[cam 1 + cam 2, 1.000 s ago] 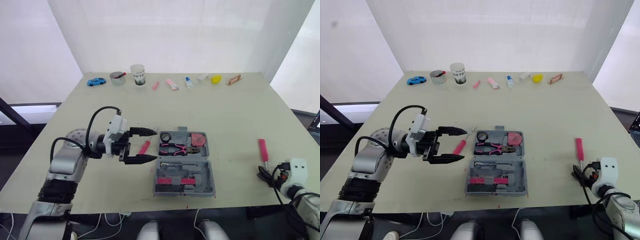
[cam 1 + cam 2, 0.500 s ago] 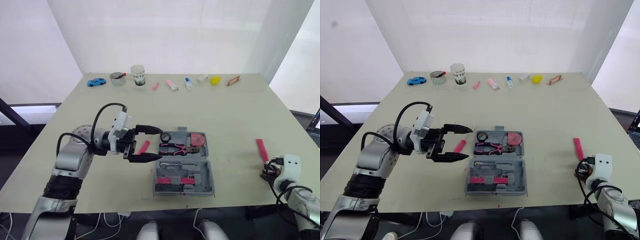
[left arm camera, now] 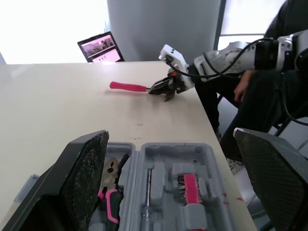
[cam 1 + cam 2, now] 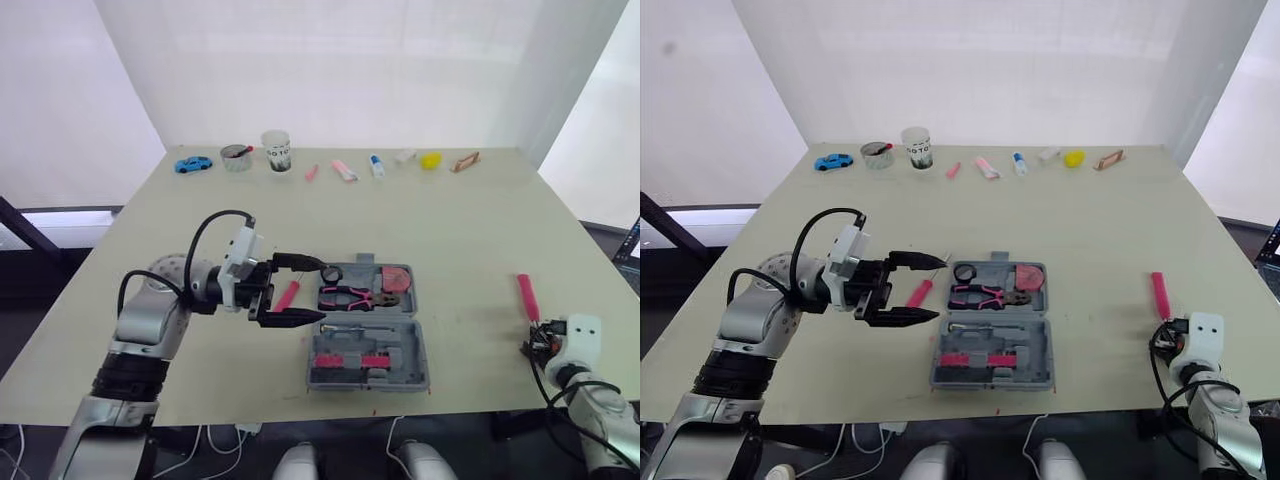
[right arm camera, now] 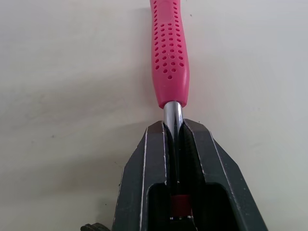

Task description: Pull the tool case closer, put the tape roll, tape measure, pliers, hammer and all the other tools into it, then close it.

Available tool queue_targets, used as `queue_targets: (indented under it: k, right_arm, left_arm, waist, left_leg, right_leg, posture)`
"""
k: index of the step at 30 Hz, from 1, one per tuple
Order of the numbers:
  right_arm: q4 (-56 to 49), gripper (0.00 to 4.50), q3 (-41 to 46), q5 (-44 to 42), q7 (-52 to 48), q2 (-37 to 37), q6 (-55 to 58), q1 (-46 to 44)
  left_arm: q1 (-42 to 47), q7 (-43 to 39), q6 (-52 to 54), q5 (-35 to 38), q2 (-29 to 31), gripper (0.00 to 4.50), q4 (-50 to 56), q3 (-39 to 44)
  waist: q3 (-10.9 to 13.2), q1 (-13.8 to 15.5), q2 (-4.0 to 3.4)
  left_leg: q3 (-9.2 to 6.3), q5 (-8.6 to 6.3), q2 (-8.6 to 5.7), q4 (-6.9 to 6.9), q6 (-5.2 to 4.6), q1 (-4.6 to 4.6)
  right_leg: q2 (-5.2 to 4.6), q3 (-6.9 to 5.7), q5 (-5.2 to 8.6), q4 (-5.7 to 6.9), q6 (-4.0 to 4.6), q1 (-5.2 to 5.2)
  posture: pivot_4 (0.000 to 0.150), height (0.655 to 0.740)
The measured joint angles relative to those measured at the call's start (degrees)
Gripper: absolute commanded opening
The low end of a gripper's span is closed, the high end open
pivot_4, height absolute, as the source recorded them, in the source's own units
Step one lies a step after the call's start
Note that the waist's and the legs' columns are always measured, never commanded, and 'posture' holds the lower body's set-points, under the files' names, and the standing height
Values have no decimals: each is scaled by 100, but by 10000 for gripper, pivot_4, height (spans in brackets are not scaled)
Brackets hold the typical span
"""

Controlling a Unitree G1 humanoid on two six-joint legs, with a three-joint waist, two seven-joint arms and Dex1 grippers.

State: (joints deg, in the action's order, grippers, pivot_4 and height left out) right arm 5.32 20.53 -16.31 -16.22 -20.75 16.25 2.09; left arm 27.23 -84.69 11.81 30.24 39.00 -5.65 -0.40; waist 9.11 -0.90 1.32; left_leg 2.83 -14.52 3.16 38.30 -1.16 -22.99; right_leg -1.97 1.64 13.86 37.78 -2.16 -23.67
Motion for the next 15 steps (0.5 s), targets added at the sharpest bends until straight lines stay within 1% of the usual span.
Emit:
queue_targets:
  k: [3,5,10,11,12,13,15]
  right_arm:
    - [-344,944,-1,-114,-449,-341,-2,102]
    - [-802,944,-65,-281,-932,-678,142,252]
    - [-1588,944,-410,-535,-1790,-1484,807,405]
    - [-1754,944,-555,-620,-2060,-1745,996,382]
    - [-1836,944,-613,-656,-2159,-1840,1050,376]
    - [-2120,944,-853,-794,-2578,-2238,1296,222]
    - [-2327,944,-925,-883,-2815,-2378,1384,103]
  left_arm:
    - [118,-25,-83,6,-15,45000,-115,18]
    - [142,-146,-98,31,12,45000,-120,22]
    - [119,-363,-179,49,59,45000,-150,21]
    - [120,-391,-217,98,112,45000,-175,8]
    - [122,-394,-224,108,142,45000,-179,6]
    - [133,-416,-316,219,358,45000,-241,-72]
    - [165,-422,-386,287,478,45000,-270,-86]
  waist:
    - [7,8,-11]
    - [9,2,-15]
    - [12,1,-18]
    - [17,-2,-22]
    - [18,-4,-21]
    - [24,-14,-21]
    - [28,-6,-19]
  left_leg:
    - [-1,0,-1,0,0,-3]
    - [-1,0,0,-8,0,0]
    - [-6,0,3,-10,0,1]
    - [-3,0,3,-8,0,1]
    - [-4,0,3,-8,0,1]
    - [-3,0,4,-2,0,1]
    - [-8,0,5,-3,0,1]
  right_leg:
    - [1,0,0,-2,0,-1]
    - [4,0,1,-2,-1,-1]
    - [9,-3,3,-1,-3,-2]
    - [9,-1,4,0,-5,-3]
    - [9,-1,4,-1,-5,-3]
    - [9,0,5,4,-6,-4]
    - [9,-4,6,1,-8,-3]
  posture:
    - [1500,7400]
    - [1500,7400]
    - [1500,7400]
    - [1500,7400]
    - [1500,7400]
    - [1500,7400]
    - [1500,7400]
